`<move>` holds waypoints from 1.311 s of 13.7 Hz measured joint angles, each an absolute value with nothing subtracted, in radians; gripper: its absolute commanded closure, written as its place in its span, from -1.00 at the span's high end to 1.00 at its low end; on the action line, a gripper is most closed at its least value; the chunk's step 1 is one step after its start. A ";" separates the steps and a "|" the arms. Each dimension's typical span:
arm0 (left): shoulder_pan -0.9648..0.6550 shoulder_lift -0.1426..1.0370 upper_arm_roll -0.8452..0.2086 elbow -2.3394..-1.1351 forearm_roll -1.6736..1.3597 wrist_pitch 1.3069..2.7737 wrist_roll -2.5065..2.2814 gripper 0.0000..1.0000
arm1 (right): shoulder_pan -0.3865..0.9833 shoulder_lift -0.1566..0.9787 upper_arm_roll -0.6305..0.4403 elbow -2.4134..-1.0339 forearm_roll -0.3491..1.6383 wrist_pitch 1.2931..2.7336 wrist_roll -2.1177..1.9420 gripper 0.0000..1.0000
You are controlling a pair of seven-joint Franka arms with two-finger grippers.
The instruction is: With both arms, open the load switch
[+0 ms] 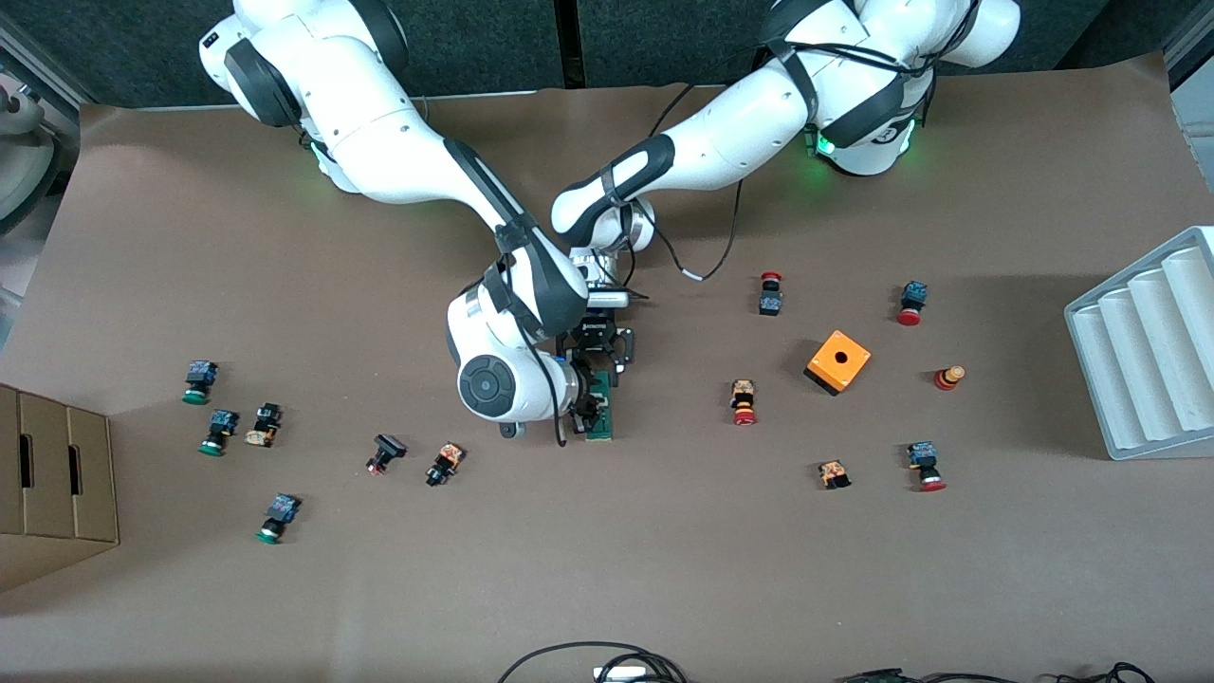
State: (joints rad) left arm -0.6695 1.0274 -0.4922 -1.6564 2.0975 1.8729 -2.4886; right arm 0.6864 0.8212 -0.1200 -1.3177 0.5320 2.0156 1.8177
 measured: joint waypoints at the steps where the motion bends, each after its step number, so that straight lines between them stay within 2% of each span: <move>1: -0.670 1.027 -0.492 -1.656 2.098 1.873 -2.489 0.55 | 0.690 0.818 -0.120 -1.323 0.528 2.016 1.818 -0.41; 18: -0.670 1.027 -0.492 -1.656 2.098 1.873 -2.489 0.55 | 0.727 0.807 -0.119 -1.383 0.475 2.040 1.818 -0.41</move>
